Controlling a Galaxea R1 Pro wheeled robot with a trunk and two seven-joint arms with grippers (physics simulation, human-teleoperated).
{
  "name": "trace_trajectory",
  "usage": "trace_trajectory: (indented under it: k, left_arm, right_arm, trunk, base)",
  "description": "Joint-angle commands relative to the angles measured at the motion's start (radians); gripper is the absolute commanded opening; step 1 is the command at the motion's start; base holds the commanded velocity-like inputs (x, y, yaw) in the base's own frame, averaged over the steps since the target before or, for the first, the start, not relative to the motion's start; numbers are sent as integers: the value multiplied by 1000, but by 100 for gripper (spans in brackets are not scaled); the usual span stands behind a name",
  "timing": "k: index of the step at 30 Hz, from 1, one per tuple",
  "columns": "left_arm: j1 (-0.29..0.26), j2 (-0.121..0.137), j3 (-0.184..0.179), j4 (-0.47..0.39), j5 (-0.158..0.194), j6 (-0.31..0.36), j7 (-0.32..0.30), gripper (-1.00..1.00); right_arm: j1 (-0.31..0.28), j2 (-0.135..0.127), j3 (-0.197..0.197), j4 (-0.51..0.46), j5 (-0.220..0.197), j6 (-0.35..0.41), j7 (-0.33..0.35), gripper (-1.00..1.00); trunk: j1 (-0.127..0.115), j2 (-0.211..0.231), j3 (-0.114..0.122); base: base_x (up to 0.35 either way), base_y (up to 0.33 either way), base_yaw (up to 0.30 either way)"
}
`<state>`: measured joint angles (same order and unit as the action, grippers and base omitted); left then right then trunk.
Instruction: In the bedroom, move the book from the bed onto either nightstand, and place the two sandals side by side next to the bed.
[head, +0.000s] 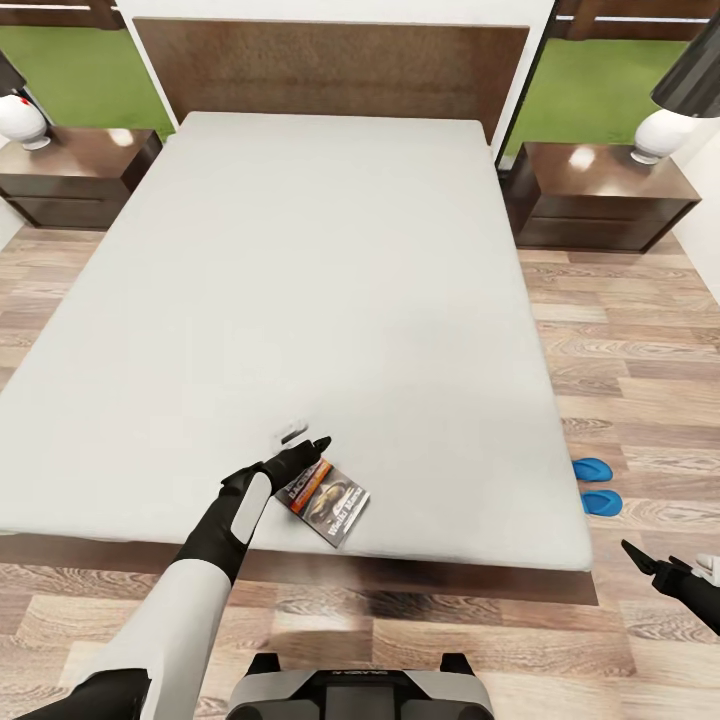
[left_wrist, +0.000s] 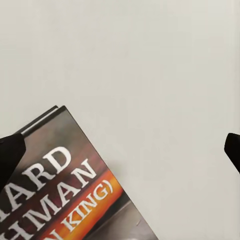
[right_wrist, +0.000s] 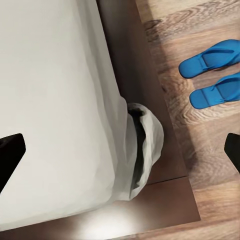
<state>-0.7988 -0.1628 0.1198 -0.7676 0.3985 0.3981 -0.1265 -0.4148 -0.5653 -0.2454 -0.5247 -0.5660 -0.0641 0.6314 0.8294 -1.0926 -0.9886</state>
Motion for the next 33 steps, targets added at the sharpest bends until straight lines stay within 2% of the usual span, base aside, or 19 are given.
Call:
trace_trajectory:
  k: [1, 9, 17, 33]
  left_arm:
    - [0, -1, 6, -1, 5, 8, -4, 100]
    - [0, -1, 6, -1, 5, 8, -4, 100]
    - [0, -1, 6, -1, 5, 8, -4, 100]
    - [0, -1, 6, -1, 5, 8, -4, 100]
  right_arm:
    - [-1, 0, 0, 2, -6, 0, 5, 100]
    - [-1, 0, 0, 3, -6, 0, 5, 100]
    - [-1, 0, 0, 3, -6, 0, 5, 100]
    - [-1, 0, 0, 4, -6, 0, 5, 100]
  trunk:
    - [0, 0, -1]
    - [0, 0, -1]
    - [0, 0, -1]
    - [0, 0, -1]
  base:
    - [0, 0, 0]
    - [3, 2, 0]
    - [122, 99, 0]
    - [5, 4, 0]
